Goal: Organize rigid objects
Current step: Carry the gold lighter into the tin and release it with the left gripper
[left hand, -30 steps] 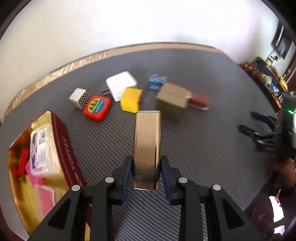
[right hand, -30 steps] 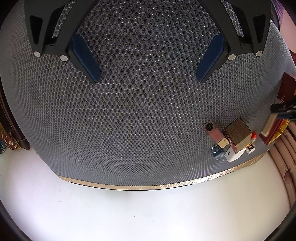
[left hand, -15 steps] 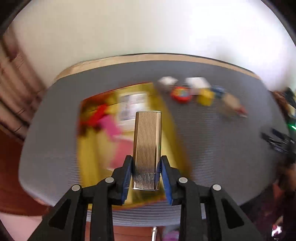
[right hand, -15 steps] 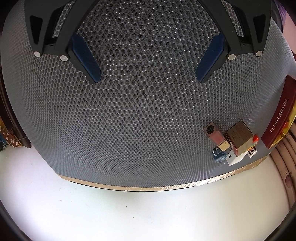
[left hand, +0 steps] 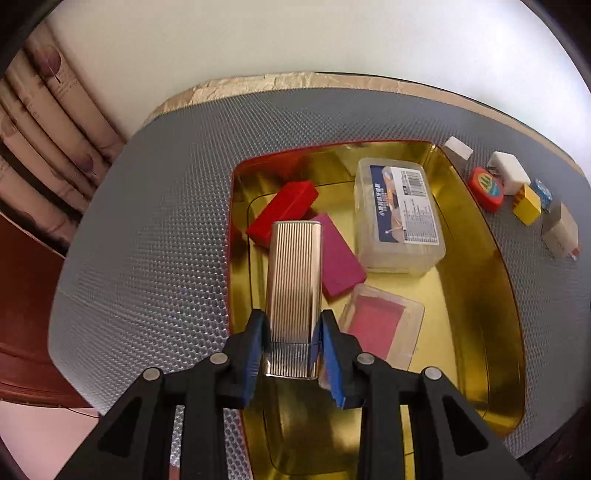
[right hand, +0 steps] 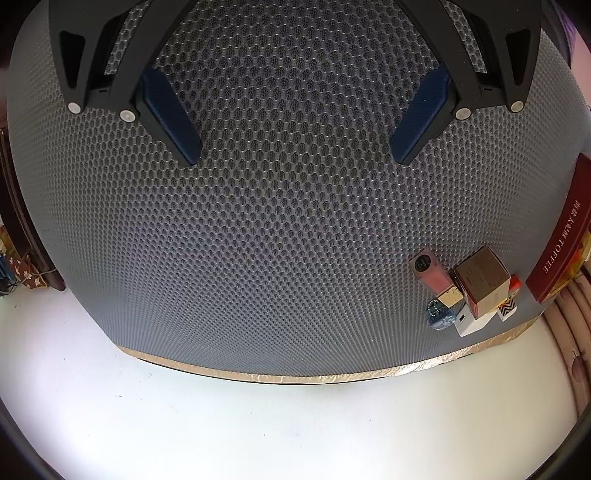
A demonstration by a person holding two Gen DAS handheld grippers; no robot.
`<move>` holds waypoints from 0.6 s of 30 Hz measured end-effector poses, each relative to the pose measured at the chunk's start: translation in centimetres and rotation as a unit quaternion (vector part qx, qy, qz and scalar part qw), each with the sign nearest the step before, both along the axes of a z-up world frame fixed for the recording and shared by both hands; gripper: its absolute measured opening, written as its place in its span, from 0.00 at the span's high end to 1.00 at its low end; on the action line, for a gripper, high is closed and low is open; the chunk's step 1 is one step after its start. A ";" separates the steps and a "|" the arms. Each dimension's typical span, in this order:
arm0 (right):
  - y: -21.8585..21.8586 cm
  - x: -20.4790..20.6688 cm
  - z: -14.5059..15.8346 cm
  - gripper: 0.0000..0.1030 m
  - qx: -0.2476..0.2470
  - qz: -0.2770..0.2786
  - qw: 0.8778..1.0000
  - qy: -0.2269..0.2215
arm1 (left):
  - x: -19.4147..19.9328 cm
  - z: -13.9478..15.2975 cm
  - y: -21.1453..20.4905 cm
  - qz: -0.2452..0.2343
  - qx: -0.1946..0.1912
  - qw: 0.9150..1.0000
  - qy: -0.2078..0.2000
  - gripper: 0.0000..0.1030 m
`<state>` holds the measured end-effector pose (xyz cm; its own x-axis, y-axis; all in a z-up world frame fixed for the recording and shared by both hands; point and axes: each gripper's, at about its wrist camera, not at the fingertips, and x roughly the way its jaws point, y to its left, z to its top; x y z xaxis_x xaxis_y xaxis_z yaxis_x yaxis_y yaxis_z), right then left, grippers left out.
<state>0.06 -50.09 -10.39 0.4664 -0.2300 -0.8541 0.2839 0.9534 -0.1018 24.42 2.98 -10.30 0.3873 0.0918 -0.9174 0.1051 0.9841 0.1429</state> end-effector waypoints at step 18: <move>-0.3 -0.4 0.2 0.00 0.011 -0.002 1.000 -0.009 | -5.6 5.9 -2.9 -0.004 0.015 0.993 -0.120 0.61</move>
